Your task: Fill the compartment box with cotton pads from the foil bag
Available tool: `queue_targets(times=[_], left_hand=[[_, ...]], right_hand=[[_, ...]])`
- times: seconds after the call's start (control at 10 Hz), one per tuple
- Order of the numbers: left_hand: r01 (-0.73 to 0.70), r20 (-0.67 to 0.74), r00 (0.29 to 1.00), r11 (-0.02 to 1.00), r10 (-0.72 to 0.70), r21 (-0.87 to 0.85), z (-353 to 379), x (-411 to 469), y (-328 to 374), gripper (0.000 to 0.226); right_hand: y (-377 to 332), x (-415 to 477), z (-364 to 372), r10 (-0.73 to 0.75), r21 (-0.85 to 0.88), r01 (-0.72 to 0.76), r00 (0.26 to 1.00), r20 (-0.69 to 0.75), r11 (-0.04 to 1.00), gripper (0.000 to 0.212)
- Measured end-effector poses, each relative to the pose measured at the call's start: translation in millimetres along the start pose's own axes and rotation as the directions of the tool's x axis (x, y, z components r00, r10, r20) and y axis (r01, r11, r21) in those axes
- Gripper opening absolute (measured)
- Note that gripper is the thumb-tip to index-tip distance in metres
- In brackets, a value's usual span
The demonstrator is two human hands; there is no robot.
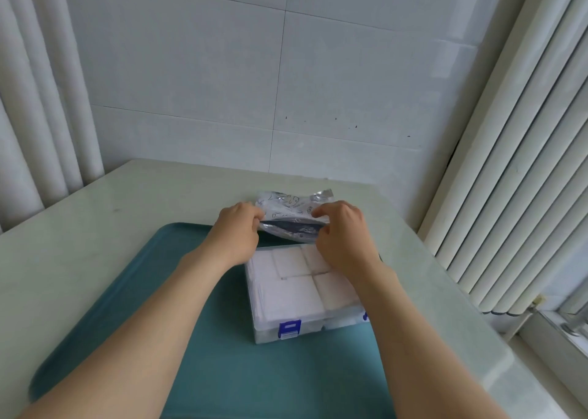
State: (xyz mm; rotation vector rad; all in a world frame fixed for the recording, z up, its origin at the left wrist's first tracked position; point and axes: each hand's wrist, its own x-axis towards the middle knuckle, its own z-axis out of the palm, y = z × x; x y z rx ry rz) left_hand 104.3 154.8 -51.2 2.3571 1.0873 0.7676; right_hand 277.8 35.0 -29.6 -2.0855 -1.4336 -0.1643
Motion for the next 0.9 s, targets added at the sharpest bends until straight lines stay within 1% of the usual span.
queue_targets(times=[0.1, 0.2, 0.3, 0.4, 0.5, 0.6, 0.7, 0.8, 0.9], left_hand=[[-0.015, -0.006, 1.000, 1.000, 0.015, 0.012, -1, 1, 0, 0.036], [-0.004, 0.005, 1.000, 1.000, 0.004, -0.031, -7, -2, 10, 0.045], [-0.059, 0.094, 0.994, 0.998, 0.060, -0.016, -6, -5, 21, 0.044], [-0.035, 0.231, 0.972, 0.999, 0.033, 0.002, -2, -8, 25, 0.036], [0.013, 0.331, 0.943, 0.999, -0.024, 0.035, -1, -9, 24, 0.041], [0.031, 0.398, 0.914, 0.992, -0.078, 0.122, -1, -9, 26, 0.045], [0.059, 0.410, 0.904, 0.984, -0.124, 0.166, -1, -11, 29, 0.049], [0.104, 0.320, 0.940, 0.993, -0.115, 0.051, 1, -9, 25, 0.047], [0.005, 0.050, 0.999, 0.996, -0.001, -0.088, -2, -2, 24, 0.048]], right_hand=[[2, 2, 1, 0.098, -0.093, -0.099, 0.995, -0.020, 0.991, 0.050], [2, 2, 0, 0.195, -0.079, -0.192, 0.981, 0.024, 0.978, 0.036], [0, 0, 2, 0.226, -0.009, -0.227, 0.966, 0.127, 0.974, 0.036], [-1, 4, 3, 0.237, 0.041, -0.239, 0.970, 0.059, 0.970, 0.035], [-4, 7, 0, 0.243, 0.065, -0.244, 0.970, 0.016, 0.968, 0.033], [-7, 4, 2, 0.227, 0.040, -0.229, 0.972, 0.053, 0.973, 0.033], [-9, 2, 3, 0.202, 0.016, -0.205, 0.975, 0.097, 0.979, 0.034], [-11, 4, 2, 0.177, 0.063, -0.182, 0.982, 0.068, 0.981, 0.033], [-19, 4, -3, 0.157, 0.140, -0.150, 0.987, -0.041, 0.979, 0.030]])
